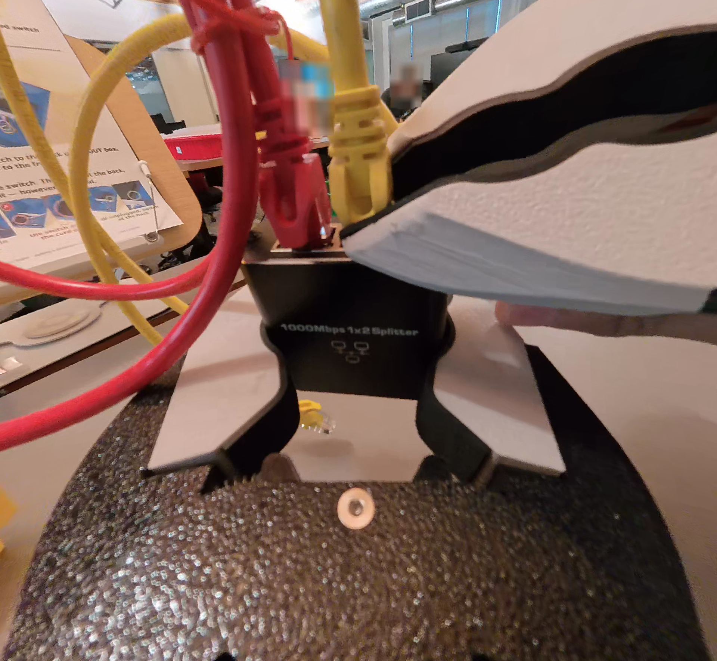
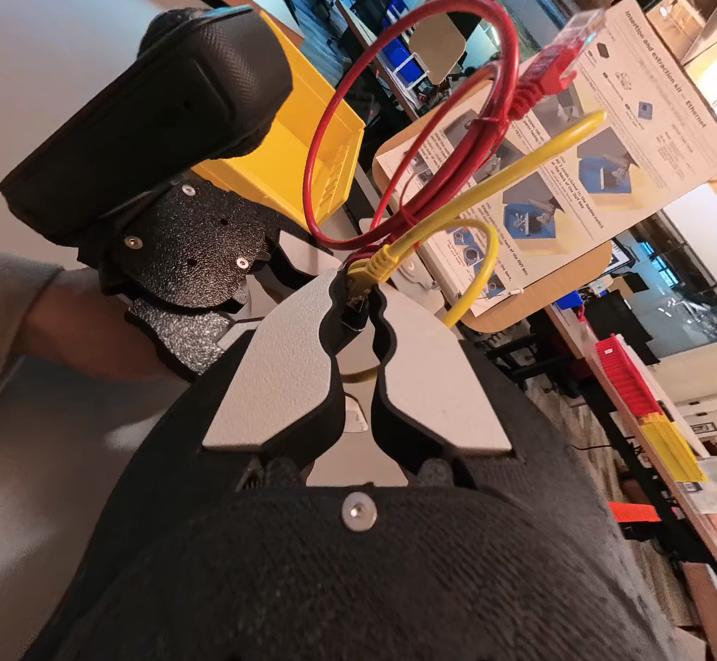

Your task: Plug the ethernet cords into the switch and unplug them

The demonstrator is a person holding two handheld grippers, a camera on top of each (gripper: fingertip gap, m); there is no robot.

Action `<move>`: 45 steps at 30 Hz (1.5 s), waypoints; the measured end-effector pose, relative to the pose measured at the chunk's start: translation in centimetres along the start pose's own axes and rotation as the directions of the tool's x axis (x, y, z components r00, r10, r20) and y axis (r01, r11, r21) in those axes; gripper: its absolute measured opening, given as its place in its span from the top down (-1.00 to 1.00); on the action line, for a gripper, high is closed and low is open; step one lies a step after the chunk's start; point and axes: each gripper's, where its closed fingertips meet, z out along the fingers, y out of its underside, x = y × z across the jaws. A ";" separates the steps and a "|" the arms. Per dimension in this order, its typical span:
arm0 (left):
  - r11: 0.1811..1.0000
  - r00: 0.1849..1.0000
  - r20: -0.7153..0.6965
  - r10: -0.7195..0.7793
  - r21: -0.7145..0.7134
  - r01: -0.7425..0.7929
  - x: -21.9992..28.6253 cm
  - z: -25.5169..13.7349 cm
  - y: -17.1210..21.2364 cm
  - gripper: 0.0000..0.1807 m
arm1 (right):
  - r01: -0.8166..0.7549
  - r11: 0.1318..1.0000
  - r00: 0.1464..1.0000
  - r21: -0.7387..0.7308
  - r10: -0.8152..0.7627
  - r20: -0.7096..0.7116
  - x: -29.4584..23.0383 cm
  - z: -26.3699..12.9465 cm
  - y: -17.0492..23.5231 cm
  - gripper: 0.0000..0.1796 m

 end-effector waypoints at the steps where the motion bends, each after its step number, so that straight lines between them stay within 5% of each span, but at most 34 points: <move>1: 1.000 1.000 0.000 0.002 0.000 -0.002 0.0 0.0 0.0 0.17 | 0.031 1.000 1.000 -0.001 -0.031 -0.001 0.0 -0.1 0.0 0.85; 6: 1.000 1.000 0.011 0.007 0.001 -0.007 -0.1 -0.1 -0.2 0.17 | -0.034 0.999 0.999 0.019 0.033 0.040 0.1 -0.1 -0.2 0.85; 20: 0.999 1.000 0.017 -0.024 -0.021 0.024 -0.3 0.2 0.4 0.16 | 0.142 0.990 0.987 -0.009 -0.141 0.079 0.0 0.3 0.2 0.84; 24: 0.999 0.997 0.075 0.026 -0.037 -0.023 -1.1 0.0 0.5 0.16 | -0.015 0.999 0.995 0.042 0.010 0.100 0.1 0.5 0.2 0.85; 31: 0.999 0.999 0.042 -0.027 -0.037 0.028 -0.7 0.2 0.9 0.17 | 0.045 0.999 0.996 0.010 -0.046 0.076 0.0 0.7 0.5 0.85; 39: 0.995 0.986 0.138 0.096 -0.023 -0.094 -1.9 -0.3 0.2 0.16 | -0.260 0.963 0.956 0.075 0.246 0.157 0.0 0.4 0.1 0.86; 45: 1.000 0.996 0.087 0.010 -0.002 -0.010 -1.4 -0.2 0.4 0.11 | -0.047 0.999 0.993 0.020 0.045 0.107 -0.2 0.7 0.1 0.86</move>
